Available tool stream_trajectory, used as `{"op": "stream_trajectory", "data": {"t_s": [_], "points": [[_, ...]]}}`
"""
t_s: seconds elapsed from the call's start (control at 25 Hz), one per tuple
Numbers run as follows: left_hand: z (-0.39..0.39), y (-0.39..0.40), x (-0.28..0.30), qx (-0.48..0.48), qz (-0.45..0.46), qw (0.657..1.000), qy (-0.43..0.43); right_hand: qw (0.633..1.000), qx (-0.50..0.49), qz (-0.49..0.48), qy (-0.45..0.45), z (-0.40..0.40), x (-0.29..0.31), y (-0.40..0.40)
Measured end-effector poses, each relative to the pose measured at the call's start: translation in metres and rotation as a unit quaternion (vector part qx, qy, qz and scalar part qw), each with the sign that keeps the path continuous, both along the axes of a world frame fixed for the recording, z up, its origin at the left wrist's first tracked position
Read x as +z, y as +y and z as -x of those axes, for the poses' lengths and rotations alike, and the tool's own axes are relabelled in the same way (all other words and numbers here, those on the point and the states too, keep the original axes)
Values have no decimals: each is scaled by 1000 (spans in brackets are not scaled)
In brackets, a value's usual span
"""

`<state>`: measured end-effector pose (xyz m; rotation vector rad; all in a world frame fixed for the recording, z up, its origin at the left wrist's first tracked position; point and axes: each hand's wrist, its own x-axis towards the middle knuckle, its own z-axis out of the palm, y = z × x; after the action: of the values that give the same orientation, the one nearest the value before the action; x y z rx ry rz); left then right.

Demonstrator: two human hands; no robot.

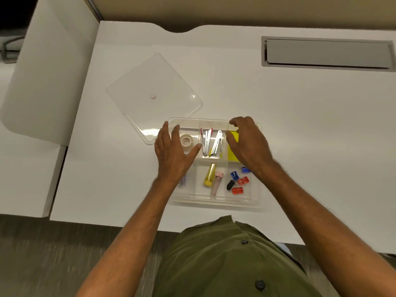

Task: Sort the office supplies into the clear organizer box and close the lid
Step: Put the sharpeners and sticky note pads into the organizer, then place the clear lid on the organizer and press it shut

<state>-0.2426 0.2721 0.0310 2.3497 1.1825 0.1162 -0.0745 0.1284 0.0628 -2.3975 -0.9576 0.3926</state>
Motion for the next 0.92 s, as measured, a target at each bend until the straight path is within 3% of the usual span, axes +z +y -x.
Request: {"op": "stream_trajectory", "data": {"t_s": [0.28, 0.52, 0.68, 0.92], "points": [[-1, 66, -1, 168, 69, 981, -73, 999, 30, -23, 27, -36, -5, 79], [4, 118, -17, 316, 180, 927, -94, 993, 61, 52, 89, -59, -30, 144], [3, 133, -27, 351, 187, 913, -90, 984, 65, 110, 122, -61, -50, 171], [-6, 147, -31, 403, 220, 881, -115, 983, 55, 122, 126, -66, -68, 189]]}}
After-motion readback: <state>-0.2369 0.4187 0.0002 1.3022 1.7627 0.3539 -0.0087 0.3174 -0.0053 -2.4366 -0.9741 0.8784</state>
